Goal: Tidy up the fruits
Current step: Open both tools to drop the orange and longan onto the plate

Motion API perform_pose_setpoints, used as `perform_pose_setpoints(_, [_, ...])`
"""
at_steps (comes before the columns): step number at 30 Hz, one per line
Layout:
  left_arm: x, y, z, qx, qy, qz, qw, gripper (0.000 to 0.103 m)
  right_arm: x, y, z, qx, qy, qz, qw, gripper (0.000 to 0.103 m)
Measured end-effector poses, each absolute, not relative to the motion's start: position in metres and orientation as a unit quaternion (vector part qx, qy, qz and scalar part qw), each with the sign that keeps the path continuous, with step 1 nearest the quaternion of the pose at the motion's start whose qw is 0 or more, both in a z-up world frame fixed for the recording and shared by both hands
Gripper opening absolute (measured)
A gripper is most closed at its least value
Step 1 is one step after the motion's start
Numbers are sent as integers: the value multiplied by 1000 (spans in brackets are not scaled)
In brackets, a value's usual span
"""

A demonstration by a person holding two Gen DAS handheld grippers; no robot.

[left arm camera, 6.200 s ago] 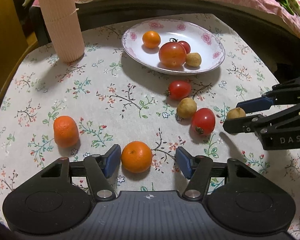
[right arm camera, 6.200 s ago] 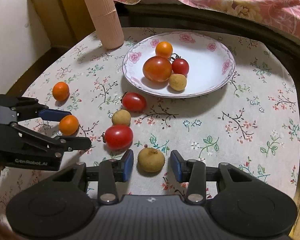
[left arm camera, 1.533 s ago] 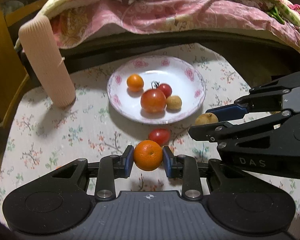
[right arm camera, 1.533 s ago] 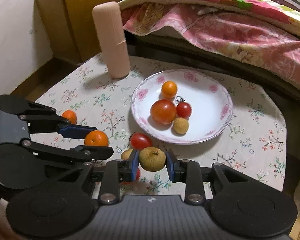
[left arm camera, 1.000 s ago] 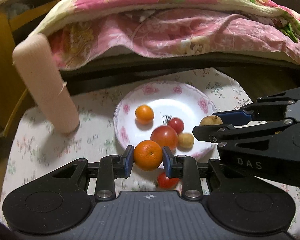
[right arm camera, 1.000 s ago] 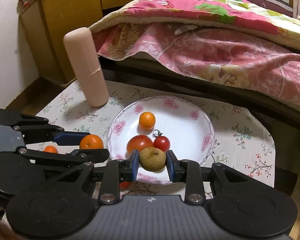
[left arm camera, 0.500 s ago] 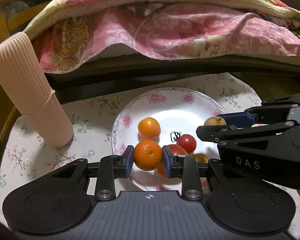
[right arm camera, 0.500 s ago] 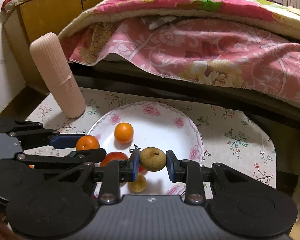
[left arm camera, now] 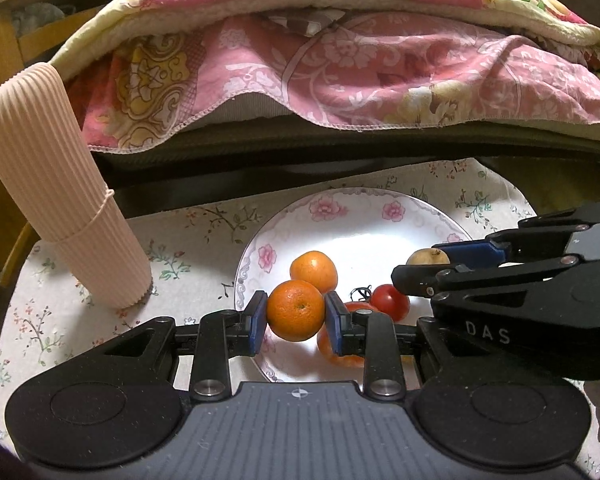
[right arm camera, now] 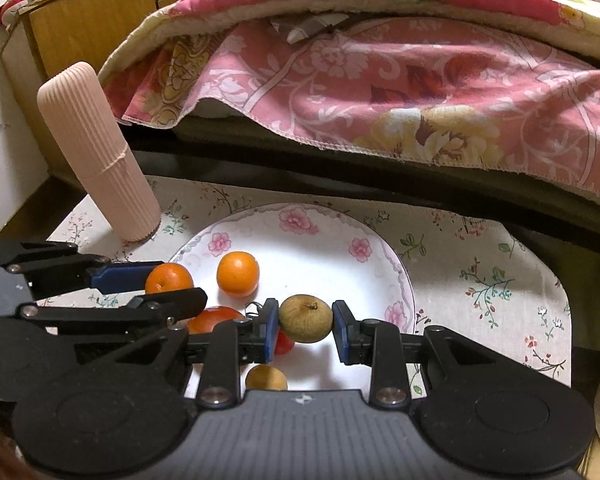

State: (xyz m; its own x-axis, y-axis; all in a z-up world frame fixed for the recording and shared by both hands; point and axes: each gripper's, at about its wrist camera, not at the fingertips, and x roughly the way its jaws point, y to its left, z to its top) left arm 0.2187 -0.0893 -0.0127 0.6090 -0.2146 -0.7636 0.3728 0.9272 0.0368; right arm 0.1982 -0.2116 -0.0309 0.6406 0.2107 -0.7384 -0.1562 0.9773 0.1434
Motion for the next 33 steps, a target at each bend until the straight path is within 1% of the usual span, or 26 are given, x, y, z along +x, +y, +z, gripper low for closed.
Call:
perform_pose_setpoints(13, [228, -84, -17, 66, 416, -169, 891, 39, 205, -209, -36, 29, 410, 104, 906, 30])
perform_pose_setpoints(19, [228, -85, -18, 69, 415, -167, 892, 43, 208, -212, -38, 31, 409, 101, 906, 30])
perform_pose_setpoints(25, [229, -83, -17, 67, 416, -163, 892, 51, 207, -214, -36, 35, 405, 97, 909, 30])
perform_pose_setpoints(27, [229, -83, -16, 63, 415, -166, 892, 60, 207, -215, -35, 37, 402, 96, 910, 30])
perform_pose_setpoints(33, [225, -86, -12, 64, 408, -172, 894, 66, 204, -221, -28, 46, 394, 81, 914, 31])
